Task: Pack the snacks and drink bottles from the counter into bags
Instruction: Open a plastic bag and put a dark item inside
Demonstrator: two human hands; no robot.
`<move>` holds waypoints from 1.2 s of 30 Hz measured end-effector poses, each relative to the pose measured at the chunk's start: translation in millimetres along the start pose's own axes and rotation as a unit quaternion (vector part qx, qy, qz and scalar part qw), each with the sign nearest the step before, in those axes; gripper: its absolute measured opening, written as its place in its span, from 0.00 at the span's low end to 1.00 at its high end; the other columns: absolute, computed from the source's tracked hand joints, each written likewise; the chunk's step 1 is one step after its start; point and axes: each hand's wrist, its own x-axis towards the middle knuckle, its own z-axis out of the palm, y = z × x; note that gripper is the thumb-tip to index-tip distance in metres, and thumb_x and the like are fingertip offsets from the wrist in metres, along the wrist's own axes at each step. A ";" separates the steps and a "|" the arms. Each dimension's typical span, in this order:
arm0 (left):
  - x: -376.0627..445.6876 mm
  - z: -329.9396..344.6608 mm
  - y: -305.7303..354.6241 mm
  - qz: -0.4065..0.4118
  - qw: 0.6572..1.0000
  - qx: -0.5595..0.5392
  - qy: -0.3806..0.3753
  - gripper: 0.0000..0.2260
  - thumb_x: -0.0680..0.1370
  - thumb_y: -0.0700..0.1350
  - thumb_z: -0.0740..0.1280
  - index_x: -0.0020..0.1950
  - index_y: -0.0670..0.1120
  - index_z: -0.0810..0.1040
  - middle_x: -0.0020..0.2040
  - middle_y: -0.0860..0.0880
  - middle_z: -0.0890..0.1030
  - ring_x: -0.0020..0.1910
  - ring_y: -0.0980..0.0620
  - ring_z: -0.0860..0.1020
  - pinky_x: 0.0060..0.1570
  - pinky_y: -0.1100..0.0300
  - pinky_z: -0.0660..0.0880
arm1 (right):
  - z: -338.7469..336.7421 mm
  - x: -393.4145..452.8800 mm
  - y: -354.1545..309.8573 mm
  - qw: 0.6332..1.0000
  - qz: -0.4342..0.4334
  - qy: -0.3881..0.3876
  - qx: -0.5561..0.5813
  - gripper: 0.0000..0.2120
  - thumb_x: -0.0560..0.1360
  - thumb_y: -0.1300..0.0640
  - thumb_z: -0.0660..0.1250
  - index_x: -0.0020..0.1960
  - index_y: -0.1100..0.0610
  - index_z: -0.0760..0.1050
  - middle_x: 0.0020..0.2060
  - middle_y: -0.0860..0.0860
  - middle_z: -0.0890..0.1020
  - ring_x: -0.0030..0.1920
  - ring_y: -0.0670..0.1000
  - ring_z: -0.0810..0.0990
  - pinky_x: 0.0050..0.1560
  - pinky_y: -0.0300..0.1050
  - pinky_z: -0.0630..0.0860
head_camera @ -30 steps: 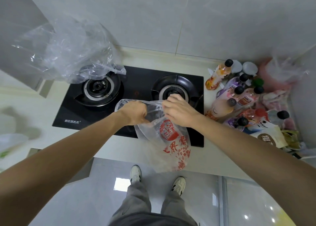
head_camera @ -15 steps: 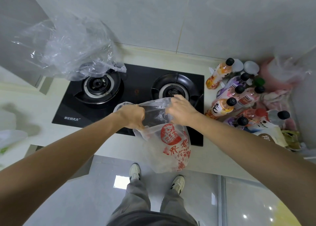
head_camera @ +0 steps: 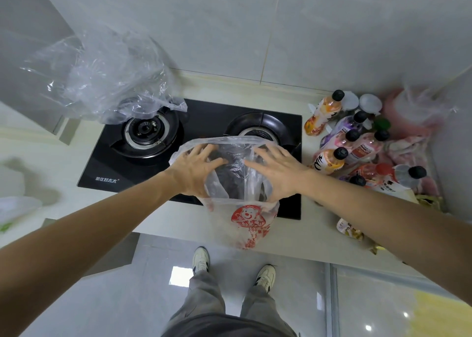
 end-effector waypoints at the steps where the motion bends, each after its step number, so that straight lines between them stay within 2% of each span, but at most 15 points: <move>1: -1.3 -1.1 -1.7 0.002 1.000 0.004 -0.001 0.64 0.49 0.81 0.72 0.80 0.64 0.49 0.80 0.49 0.48 0.80 0.42 0.50 0.76 0.37 0.60 | -1.6 -2.1 0.7 1.000 0.000 0.006 0.001 0.58 0.63 0.25 0.71 0.83 0.41 0.46 0.83 0.55 0.46 0.82 0.65 0.43 0.81 0.66 0.44; 3: -2.7 -1.3 -7.0 0.010 1.000 0.012 0.000 0.65 0.49 0.81 0.72 0.80 0.65 0.45 0.81 0.50 0.44 0.80 0.41 0.48 0.77 0.37 0.58 | -4.7 -6.2 4.6 0.999 -0.013 0.035 -0.020 0.46 0.67 0.25 0.67 0.80 0.42 0.62 0.79 0.53 0.61 0.80 0.61 0.53 0.81 0.64 0.47; 5: -4.2 -1.2 -12.5 0.015 1.000 0.017 0.008 0.65 0.50 0.81 0.71 0.80 0.65 0.45 0.81 0.50 0.43 0.81 0.42 0.47 0.78 0.37 0.57 | -7.0 -9.6 11.1 0.997 -0.020 0.069 -0.042 0.37 0.69 0.24 0.64 0.70 0.44 0.77 0.71 0.48 0.72 0.76 0.56 0.61 0.80 0.60 0.47; 8: -7.0 0.4 -18.0 0.032 0.998 0.028 0.038 0.62 0.52 0.81 0.70 0.81 0.63 0.49 0.82 0.49 0.46 0.81 0.43 0.49 0.78 0.40 0.59 | -9.2 -15.5 17.0 0.995 -0.015 0.082 -0.053 0.39 0.65 0.20 0.64 0.62 0.47 0.83 0.71 0.49 0.73 0.77 0.57 0.60 0.79 0.59 0.43; 10: -6.8 4.2 -20.3 0.056 0.996 0.023 0.066 0.58 0.56 0.80 0.70 0.81 0.62 0.53 0.82 0.48 0.50 0.80 0.43 0.51 0.78 0.42 0.59 | -7.9 -20.5 17.5 0.996 -0.011 0.075 -0.055 0.48 0.61 0.18 0.65 0.70 0.48 0.77 0.78 0.53 0.64 0.79 0.60 0.54 0.80 0.62 0.41; 13: -4.1 9.8 -21.9 0.080 0.991 0.015 0.111 0.53 0.61 0.76 0.73 0.81 0.60 0.57 0.81 0.47 0.55 0.80 0.43 0.56 0.77 0.42 0.62 | -2.7 -26.8 18.6 0.998 -0.001 0.039 -0.040 0.63 0.59 0.18 0.69 0.83 0.46 0.52 0.83 0.57 0.44 0.82 0.64 0.41 0.80 0.67 0.38; 16: -1.4 13.0 -26.4 0.081 0.989 0.012 0.123 0.52 0.63 0.73 0.73 0.81 0.59 0.57 0.81 0.47 0.56 0.80 0.44 0.57 0.78 0.45 0.61 | 2.4 -28.1 22.0 1.000 0.004 -0.002 -0.019 0.71 0.57 0.18 0.70 0.83 0.43 0.33 0.80 0.56 0.29 0.81 0.63 0.31 0.78 0.66 0.33; 19: 2.7 14.4 -32.6 0.096 0.988 -0.015 0.120 0.50 0.64 0.71 0.75 0.81 0.57 0.58 0.80 0.48 0.58 0.79 0.46 0.60 0.76 0.48 0.65 | 10.4 -28.5 28.5 1.000 0.014 -0.004 -0.010 0.72 0.56 0.17 0.70 0.81 0.41 0.29 0.80 0.56 0.28 0.81 0.66 0.33 0.77 0.66 0.33; 22: 4.1 21.5 -37.3 0.139 0.983 -0.020 0.119 0.44 0.71 0.68 0.72 0.81 0.58 0.57 0.78 0.52 0.62 0.77 0.49 0.65 0.73 0.50 0.69 | 20.0 -31.5 30.6 1.000 0.011 -0.001 -0.013 0.65 0.60 0.17 0.67 0.82 0.39 0.34 0.83 0.57 0.38 0.82 0.68 0.42 0.80 0.68 0.40; 26: -1.6 39.7 -43.6 0.170 0.982 -0.003 0.087 0.32 0.83 0.55 0.64 0.82 0.62 0.51 0.81 0.56 0.61 0.76 0.51 0.67 0.72 0.51 0.67 | 37.9 -38.1 27.8 0.999 -0.015 0.033 -0.015 0.52 0.64 0.19 0.58 0.82 0.37 0.46 0.81 0.55 0.57 0.80 0.67 0.53 0.79 0.71 0.46; 28: -2.3 48.7 -40.0 0.175 0.981 0.011 0.085 0.28 0.85 0.50 0.60 0.82 0.62 0.53 0.80 0.57 0.63 0.73 0.52 0.68 0.68 0.52 0.67 | 44.3 -41.1 25.6 0.997 -0.036 0.060 -0.017 0.43 0.69 0.28 0.63 0.81 0.38 0.56 0.77 0.52 0.65 0.79 0.63 0.57 0.77 0.74 0.47; 30: 2.7 55.1 -31.0 0.181 0.979 0.029 0.094 0.29 0.83 0.45 0.60 0.82 0.62 0.55 0.79 0.57 0.64 0.66 0.52 0.68 0.62 0.54 0.70 | 46.0 -41.1 20.0 0.991 -0.064 0.112 -0.037 0.32 0.71 0.43 0.70 0.75 0.41 0.69 0.71 0.50 0.73 0.76 0.60 0.64 0.75 0.73 0.51; 33: 14.1 54.5 -14.0 0.169 0.983 0.007 0.070 0.35 0.81 0.40 0.60 0.83 0.63 0.52 0.82 0.57 0.58 0.70 0.51 0.64 0.64 0.53 0.67 | 45.3 -34.9 6.5 0.985 -0.097 0.133 -0.050 0.18 0.73 0.53 0.70 0.62 0.43 0.80 0.71 0.46 0.74 0.76 0.58 0.63 0.74 0.71 0.54; 34: 17.0 52.7 -8.8 0.165 0.985 0.001 0.058 0.35 0.80 0.41 0.60 0.83 0.63 0.51 0.82 0.58 0.58 0.71 0.51 0.63 0.65 0.53 0.65 | 46.1 -32.6 3.0 0.986 -0.108 0.124 -0.034 0.16 0.74 0.54 0.69 0.60 0.43 0.81 0.71 0.44 0.73 0.77 0.56 0.62 0.74 0.71 0.54; 36: 20.1 52.1 -2.2 0.161 0.986 -0.003 0.034 0.33 0.81 0.43 0.59 0.82 0.63 0.52 0.80 0.61 0.62 0.64 0.52 0.64 0.64 0.53 0.64 | 49.5 -30.3 0.1 0.988 -0.123 0.098 -0.005 0.15 0.77 0.55 0.66 0.61 0.42 0.80 0.71 0.40 0.74 0.77 0.54 0.62 0.74 0.71 0.54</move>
